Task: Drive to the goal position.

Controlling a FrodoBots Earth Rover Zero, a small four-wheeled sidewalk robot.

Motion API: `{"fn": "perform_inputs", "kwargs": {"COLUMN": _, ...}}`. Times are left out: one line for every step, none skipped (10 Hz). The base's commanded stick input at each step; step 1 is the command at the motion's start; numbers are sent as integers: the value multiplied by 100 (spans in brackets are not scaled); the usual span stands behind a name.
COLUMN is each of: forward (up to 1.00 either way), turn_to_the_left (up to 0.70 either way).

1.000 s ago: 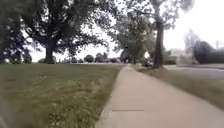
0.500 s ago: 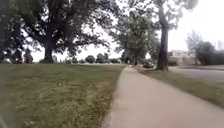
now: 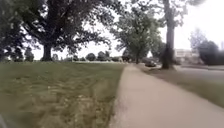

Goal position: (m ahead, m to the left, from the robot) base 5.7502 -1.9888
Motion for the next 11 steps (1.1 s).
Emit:
{"fn": "perform_inputs", "kwargs": {"forward": 100, "turn_to_the_left": -19}}
{"fn": "perform_inputs", "kwargs": {"forward": 100, "turn_to_the_left": -40}}
{"fn": "perform_inputs", "kwargs": {"forward": 100, "turn_to_the_left": -40}}
{"fn": "perform_inputs", "kwargs": {"forward": 100, "turn_to_the_left": -40}}
{"fn": "perform_inputs", "kwargs": {"forward": 100, "turn_to_the_left": -40}}
{"fn": "perform_inputs", "kwargs": {"forward": 100, "turn_to_the_left": -40}}
{"fn": "perform_inputs", "kwargs": {"forward": 100, "turn_to_the_left": -31}}
{"fn": "perform_inputs", "kwargs": {"forward": 100, "turn_to_the_left": -3}}
{"fn": "perform_inputs", "kwargs": {"forward": 100, "turn_to_the_left": 0}}
{"fn": "perform_inputs", "kwargs": {"forward": 100, "turn_to_the_left": 0}}
{"fn": "perform_inputs", "kwargs": {"forward": 100, "turn_to_the_left": 0}}
